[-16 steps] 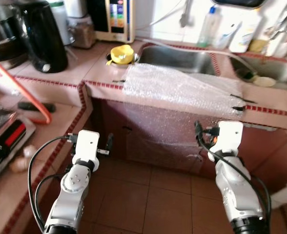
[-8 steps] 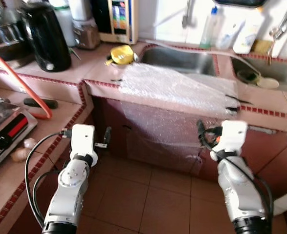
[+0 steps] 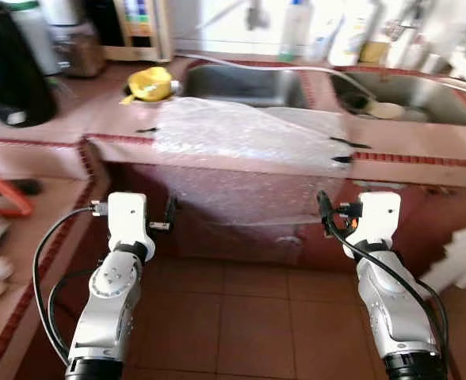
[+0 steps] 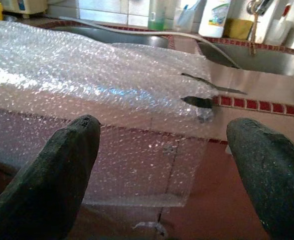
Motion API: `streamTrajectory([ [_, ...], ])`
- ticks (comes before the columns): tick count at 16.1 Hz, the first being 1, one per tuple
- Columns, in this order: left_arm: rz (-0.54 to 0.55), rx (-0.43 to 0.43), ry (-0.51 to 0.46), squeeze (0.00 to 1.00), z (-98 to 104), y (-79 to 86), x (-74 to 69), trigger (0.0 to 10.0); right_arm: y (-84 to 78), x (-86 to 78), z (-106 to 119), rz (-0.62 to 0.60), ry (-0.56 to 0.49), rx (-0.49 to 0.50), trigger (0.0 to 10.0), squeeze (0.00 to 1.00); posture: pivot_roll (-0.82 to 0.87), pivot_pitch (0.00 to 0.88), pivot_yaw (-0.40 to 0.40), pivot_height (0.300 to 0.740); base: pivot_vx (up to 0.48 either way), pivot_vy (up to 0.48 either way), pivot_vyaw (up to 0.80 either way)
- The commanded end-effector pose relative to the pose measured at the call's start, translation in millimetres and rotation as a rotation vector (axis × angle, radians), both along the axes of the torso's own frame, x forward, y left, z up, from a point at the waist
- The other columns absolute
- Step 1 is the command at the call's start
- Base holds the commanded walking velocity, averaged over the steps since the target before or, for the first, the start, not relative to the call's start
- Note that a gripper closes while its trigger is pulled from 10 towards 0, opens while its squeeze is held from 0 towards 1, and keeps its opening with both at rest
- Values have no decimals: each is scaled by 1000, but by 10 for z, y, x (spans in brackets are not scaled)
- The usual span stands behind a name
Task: Kitchen organization
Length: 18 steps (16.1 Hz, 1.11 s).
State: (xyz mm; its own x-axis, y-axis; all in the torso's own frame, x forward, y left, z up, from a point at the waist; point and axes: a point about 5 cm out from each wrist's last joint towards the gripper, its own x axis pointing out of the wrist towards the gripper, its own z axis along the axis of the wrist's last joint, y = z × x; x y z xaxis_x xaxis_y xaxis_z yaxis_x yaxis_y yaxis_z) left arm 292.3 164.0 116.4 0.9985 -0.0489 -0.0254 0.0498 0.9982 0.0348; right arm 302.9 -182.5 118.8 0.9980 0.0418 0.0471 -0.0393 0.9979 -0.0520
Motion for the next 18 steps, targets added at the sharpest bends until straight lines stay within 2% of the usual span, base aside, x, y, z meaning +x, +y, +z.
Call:
streamTrajectory([
  [1, -4, 11, -11, 0, 23, -5, -26, 10000, 21, -10, 21, 15, -2, 4, 10000, 0, 23, 1, -31, 740, 0, 0, -800],
  [6, -40, 35, -36, 0, 89, -38, -32, 10000, 146, 30, 91, 43, -14, -4, 10000, 0, 38, 12, -57, 740, 0, 0, -800],
  [8, -12, 42, -34, 0, 89, 38, -42, 10000, 210, 36, 104, 63, -22, -3, 10000, 0, 32, 4, -46, 740, 0, 0, -800],
  [10, 3, 64, -45, 0, 94, 34, -70, 10000, 202, 36, 98, 62, -21, 0, 10000, 0, 33, 3, -45, 740, 0, 0, -800],
  [13, 37, 116, -86, 0, 161, -3, -89, 10000, 226, 30, 167, 109, -59, -7, 10000, 0, 34, 2, -45, 740, 0, 0, 0],
  [14, 42, 125, -100, 0, 178, 6, -87, 10000, 204, 38, 135, 80, -32, -35, 10000, 0, 36, 3, -44, 740, 0, 0, 0],
  [16, 83, 156, -124, 0, 210, 61, -80, 10000, 164, 41, 101, 42, -16, -27, 10000, 0, 37, 4, -47, 740, 0, 0, 0],
  [18, 54, 113, -116, 0, 242, 55, -66, 10000, 170, 35, 157, 57, -35, -20, 10000, 0, 32, 13, -50, 740, 0, 0, 0],
])
